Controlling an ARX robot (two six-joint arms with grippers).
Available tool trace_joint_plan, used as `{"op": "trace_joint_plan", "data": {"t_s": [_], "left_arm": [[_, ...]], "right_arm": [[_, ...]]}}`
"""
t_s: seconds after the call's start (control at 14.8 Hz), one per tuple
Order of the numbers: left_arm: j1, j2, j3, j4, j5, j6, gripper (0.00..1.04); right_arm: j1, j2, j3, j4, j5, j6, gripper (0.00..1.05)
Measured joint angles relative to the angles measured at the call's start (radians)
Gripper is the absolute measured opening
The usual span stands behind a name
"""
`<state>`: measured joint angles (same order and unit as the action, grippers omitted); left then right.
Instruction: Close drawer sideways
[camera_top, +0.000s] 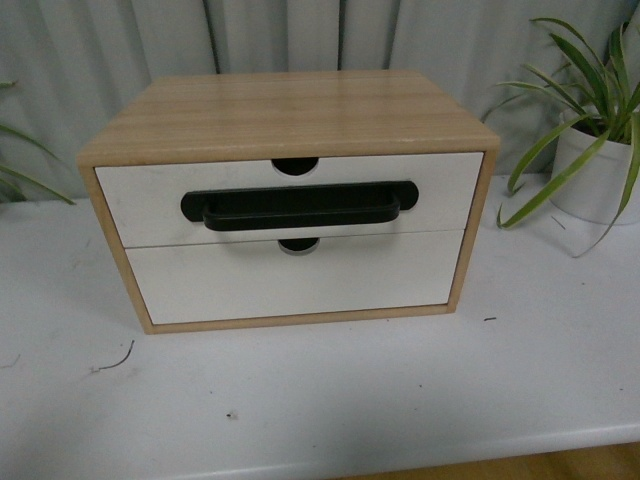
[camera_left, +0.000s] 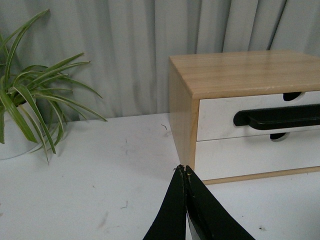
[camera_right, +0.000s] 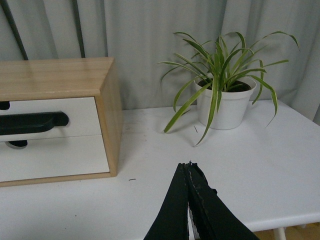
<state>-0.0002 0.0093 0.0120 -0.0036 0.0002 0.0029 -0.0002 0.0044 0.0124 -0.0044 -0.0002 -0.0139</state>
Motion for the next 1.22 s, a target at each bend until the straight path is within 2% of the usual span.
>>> {"op": "trace_joint_plan", "data": {"t_s": [0.34,0.41,0.81,0.88,0.95,1.22], "left_arm": [[0.0,0.0,0.0,0.0,0.0,-0.002,0.03],[0.0,0.0,0.0,0.0,0.0,-0.002,0.15],[0.0,0.0,0.0,0.0,0.0,-0.002,0.91],[0.0,0.0,0.0,0.0,0.0,-0.001,1.0],[0.0,0.0,0.0,0.0,0.0,-0.002,0.97],[0.0,0.0,0.0,0.0,0.0,-0.002,0.98]], "right_arm": [[0.0,-0.001,0.0,0.001,0.0,0.0,0.02],[0.0,-0.001,0.0,0.001,0.0,0.0,0.1],[0.0,-0.001,0.0,0.001,0.0,0.0,0.87],[0.0,-0.001,0.0,0.001,0.0,0.0,0.99],[0.0,-0.001,0.0,0.001,0.0,0.0,0.98],[0.0,-0.001,0.0,0.001,0.0,0.0,0.98]]}}
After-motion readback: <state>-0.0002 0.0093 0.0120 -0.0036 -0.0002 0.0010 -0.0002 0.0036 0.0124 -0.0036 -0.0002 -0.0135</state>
